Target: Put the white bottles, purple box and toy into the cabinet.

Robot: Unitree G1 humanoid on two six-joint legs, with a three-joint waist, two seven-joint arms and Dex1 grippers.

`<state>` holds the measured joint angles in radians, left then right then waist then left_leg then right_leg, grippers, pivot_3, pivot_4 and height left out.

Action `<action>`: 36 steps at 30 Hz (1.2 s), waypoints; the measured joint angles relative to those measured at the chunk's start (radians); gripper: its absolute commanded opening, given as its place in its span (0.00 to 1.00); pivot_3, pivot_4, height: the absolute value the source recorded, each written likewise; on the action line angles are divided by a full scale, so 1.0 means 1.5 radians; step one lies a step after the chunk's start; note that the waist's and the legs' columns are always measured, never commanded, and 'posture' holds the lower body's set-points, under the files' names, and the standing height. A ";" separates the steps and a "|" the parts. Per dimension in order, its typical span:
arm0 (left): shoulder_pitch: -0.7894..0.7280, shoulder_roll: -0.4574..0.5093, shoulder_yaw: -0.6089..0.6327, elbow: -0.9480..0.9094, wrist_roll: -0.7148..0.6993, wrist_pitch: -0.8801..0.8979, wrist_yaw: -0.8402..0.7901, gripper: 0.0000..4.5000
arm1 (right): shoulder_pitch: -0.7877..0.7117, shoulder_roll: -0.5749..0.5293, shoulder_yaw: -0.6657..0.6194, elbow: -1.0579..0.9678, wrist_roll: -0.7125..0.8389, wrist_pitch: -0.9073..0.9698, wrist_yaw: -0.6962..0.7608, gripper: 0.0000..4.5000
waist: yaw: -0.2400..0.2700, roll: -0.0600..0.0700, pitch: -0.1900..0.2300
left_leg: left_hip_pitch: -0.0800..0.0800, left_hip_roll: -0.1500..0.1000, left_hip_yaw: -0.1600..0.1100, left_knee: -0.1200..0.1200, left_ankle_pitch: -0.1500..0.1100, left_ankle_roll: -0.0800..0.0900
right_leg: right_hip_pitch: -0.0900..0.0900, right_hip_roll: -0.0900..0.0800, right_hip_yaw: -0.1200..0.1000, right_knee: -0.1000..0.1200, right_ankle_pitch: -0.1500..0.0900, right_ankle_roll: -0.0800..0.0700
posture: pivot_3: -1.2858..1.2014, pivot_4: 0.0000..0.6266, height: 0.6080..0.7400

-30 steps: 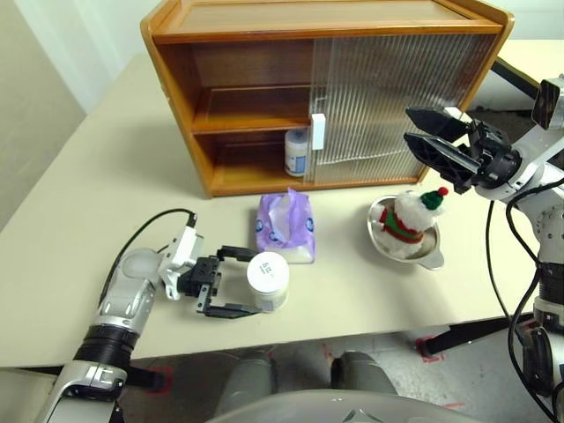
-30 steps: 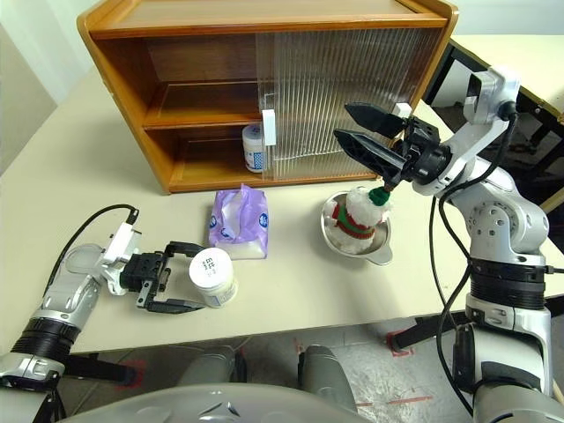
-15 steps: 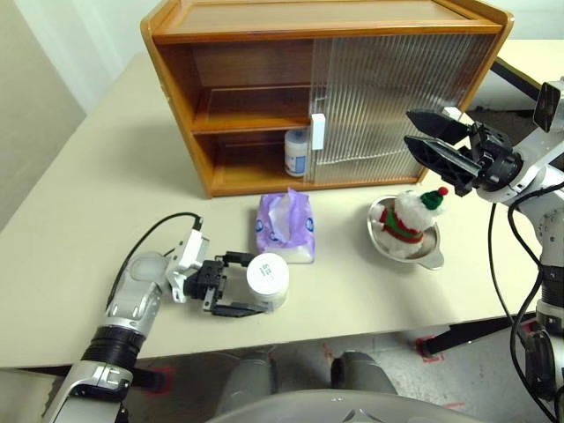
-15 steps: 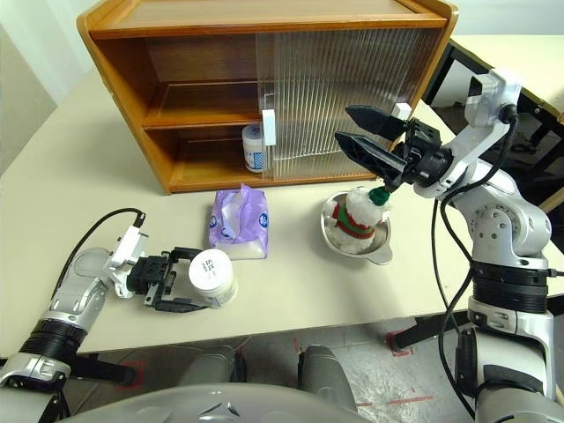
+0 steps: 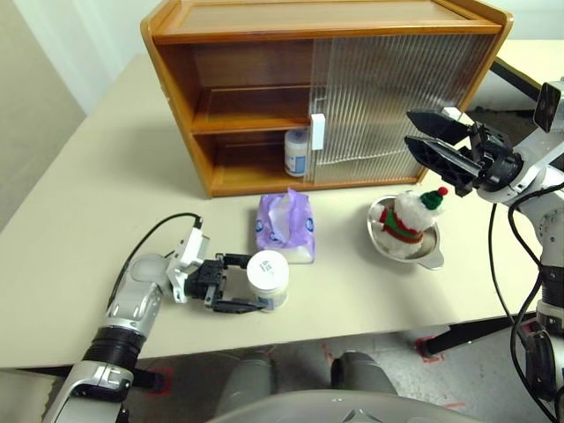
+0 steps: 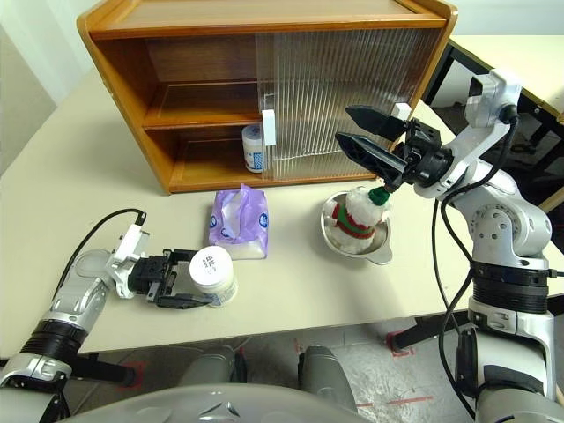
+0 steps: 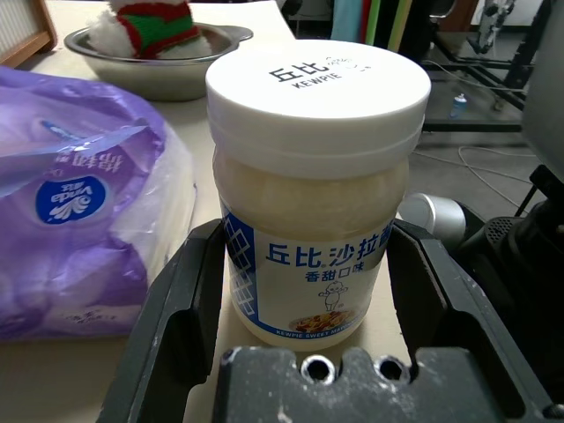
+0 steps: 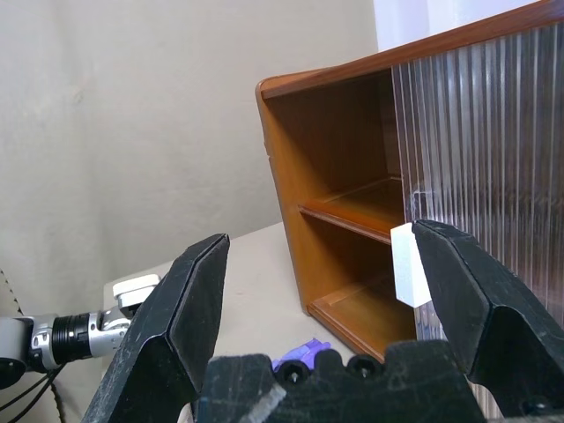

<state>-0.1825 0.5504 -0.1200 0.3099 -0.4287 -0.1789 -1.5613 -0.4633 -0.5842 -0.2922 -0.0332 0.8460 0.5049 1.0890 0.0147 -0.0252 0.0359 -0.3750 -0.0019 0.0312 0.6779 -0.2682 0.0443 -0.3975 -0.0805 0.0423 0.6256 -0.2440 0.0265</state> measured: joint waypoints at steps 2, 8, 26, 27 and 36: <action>0.000 0.005 0.005 -0.007 -0.001 0.008 0.003 0.68 | 0.000 0.000 0.000 0.000 0.000 0.000 0.000 1.00 | 0.000 0.000 0.000 | 0.000 0.000 0.000 0.000 0.000 0.000 | 0.000 0.000 0.000 0.000 0.000 0.000 | 0.53 0.00 1.00; 0.013 0.020 0.032 -0.071 -0.026 0.062 0.019 0.68 | -0.003 0.005 0.002 0.005 -0.002 -0.001 0.004 1.00 | 0.000 0.000 0.000 | 0.000 0.000 0.000 0.000 0.000 0.000 | 0.000 -0.002 0.000 0.000 0.000 0.000 | 0.54 0.00 1.00; -0.064 -0.011 0.173 -0.087 -0.038 0.183 0.335 0.68 | -0.019 0.028 0.006 0.026 -0.008 -0.006 0.015 1.00 | 0.005 0.000 0.000 | -0.001 0.000 0.000 0.000 0.000 0.000 | 0.001 0.001 0.000 -0.001 0.000 0.002 | 0.54 0.00 1.00; -0.068 -0.023 0.172 -0.083 -0.026 0.183 0.358 0.68 | -0.018 0.028 0.006 0.026 -0.008 -0.006 0.015 1.00 | 0.005 0.000 0.000 | -0.001 0.000 0.000 0.000 0.000 0.000 | 0.000 0.001 0.000 -0.001 0.000 0.002 | 0.54 0.00 1.00; -0.076 -0.120 0.144 -0.055 0.057 0.177 0.517 0.68 | -0.010 0.028 0.004 0.016 -0.008 -0.006 0.008 1.00 | 0.004 -0.001 0.000 | -0.001 0.000 0.000 0.000 -0.002 -0.003 | 0.000 -0.002 0.000 0.000 0.001 0.001 | 0.53 0.00 1.00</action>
<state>-0.2962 0.3698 0.0961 0.2268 -0.3437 0.0872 -0.7858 -0.4777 -0.5425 -0.2861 -0.0097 0.8334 0.4962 1.1016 0.0201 -0.0263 0.0364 -0.3760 -0.0024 0.0314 0.6780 -0.2705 0.0404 -0.3976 -0.0842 0.0426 0.6251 -0.2430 0.0288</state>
